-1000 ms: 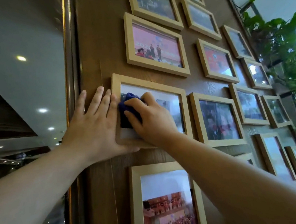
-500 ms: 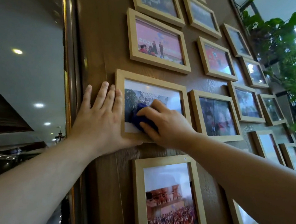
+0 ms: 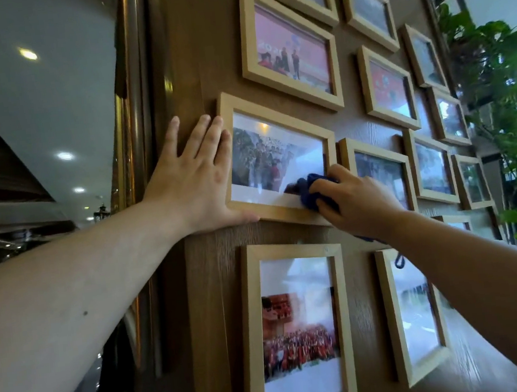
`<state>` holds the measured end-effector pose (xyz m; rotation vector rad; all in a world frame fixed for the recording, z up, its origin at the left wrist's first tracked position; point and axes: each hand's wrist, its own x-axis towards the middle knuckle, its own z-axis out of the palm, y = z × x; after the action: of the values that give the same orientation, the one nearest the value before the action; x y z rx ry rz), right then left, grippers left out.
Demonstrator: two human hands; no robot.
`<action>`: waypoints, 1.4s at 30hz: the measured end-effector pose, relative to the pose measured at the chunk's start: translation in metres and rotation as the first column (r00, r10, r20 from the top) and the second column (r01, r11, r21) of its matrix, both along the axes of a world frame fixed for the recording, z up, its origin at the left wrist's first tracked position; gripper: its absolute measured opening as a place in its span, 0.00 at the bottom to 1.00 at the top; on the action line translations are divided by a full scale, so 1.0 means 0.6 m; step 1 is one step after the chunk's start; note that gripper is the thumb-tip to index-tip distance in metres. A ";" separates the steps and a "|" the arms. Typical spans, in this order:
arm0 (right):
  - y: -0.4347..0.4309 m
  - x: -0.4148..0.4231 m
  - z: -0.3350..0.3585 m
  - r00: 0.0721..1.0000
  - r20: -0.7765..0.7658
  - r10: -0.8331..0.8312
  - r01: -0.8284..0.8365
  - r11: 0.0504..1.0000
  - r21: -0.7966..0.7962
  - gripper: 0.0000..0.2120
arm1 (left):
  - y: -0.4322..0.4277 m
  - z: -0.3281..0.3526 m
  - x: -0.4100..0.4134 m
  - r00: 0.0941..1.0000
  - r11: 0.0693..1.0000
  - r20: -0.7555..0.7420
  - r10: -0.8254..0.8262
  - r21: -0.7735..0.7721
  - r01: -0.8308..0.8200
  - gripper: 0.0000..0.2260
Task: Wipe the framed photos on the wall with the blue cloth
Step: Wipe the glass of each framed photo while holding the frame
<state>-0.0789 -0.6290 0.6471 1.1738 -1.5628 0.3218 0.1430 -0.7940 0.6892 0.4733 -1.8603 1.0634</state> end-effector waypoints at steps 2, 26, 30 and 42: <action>0.012 0.000 -0.006 0.997 0.065 0.031 -0.026 0.997 -0.075 0.16 | 0.000 0.002 0.002 1.000 1.000 0.013 -0.011 0.010 0.011 0.59; 0.124 -0.148 -0.040 0.897 0.282 0.339 -0.184 0.869 -0.459 0.12 | 0.147 -0.051 -0.196 0.944 0.972 0.249 -0.217 -0.035 0.233 0.36; 0.134 -0.224 -0.033 0.887 0.280 0.367 -0.202 0.853 -0.480 0.11 | 0.159 -0.038 -0.263 0.962 0.987 0.237 -0.138 -0.048 0.153 0.38; 0.094 -0.340 0.022 0.886 0.229 0.403 -0.252 0.833 -0.492 0.13 | 0.168 -0.047 -0.386 0.974 0.988 0.175 0.144 -0.086 -0.131 0.49</action>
<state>-0.2829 -0.5724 0.6604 1.0477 -1.4390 1.1047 -0.0887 -0.6931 0.6608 0.4814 -1.9602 1.3012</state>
